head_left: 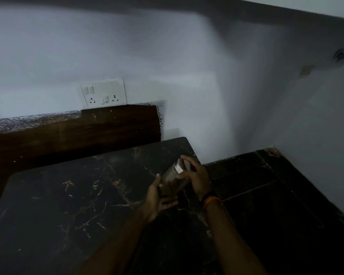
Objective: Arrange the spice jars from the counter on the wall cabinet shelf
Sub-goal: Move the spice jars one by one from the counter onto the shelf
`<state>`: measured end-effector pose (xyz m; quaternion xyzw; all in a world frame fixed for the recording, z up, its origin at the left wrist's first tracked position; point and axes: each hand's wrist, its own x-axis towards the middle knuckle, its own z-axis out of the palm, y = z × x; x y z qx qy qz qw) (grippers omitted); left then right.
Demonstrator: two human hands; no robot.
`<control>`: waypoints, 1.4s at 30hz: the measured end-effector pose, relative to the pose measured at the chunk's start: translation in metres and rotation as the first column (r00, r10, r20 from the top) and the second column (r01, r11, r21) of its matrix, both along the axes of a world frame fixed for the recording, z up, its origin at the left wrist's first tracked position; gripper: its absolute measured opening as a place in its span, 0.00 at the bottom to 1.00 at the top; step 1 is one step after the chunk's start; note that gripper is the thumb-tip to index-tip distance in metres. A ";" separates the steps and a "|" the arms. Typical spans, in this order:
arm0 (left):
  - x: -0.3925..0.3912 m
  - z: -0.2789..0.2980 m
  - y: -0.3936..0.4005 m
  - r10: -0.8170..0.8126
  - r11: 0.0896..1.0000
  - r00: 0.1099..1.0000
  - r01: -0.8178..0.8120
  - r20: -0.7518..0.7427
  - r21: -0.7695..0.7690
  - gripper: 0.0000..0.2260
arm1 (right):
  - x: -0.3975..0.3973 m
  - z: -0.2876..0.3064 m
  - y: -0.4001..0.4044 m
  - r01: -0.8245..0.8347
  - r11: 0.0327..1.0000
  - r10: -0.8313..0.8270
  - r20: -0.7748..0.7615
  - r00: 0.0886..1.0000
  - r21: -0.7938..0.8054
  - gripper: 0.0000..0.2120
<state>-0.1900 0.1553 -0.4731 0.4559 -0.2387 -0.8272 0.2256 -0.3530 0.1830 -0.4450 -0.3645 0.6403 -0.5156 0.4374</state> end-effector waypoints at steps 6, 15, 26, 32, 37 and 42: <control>0.007 0.016 -0.001 0.146 0.989 0.919 -0.131 -0.367 0.067 0.22 | 0.003 0.021 -0.006 -0.006 0.982 0.042 0.189 0.981 -0.187 0.29; 0.009 0.045 0.006 0.131 0.850 0.976 -0.201 -0.172 -0.487 0.28 | 0.023 0.042 -0.033 0.111 0.993 -0.100 0.253 0.962 -0.027 0.49; 0.017 0.065 -0.003 0.088 0.859 0.929 -0.253 -0.359 -0.445 0.23 | 0.026 0.065 -0.037 0.118 0.972 -0.014 0.449 0.893 -0.203 0.31; 0.019 0.068 -0.008 0.101 0.846 0.916 -0.285 -0.389 -0.450 0.26 | 0.031 0.074 -0.040 0.111 0.972 -0.005 0.457 0.889 -0.207 0.31; 0.012 0.083 -0.022 0.123 0.803 0.909 -0.326 -0.397 -0.498 0.25 | 0.025 0.099 -0.052 0.060 0.962 0.059 0.419 0.906 -0.266 0.28; -0.003 0.132 -0.053 0.060 0.744 0.897 -0.333 -0.439 -0.579 0.27 | 0.010 0.159 -0.072 0.023 0.917 0.108 0.303 0.947 -0.397 0.28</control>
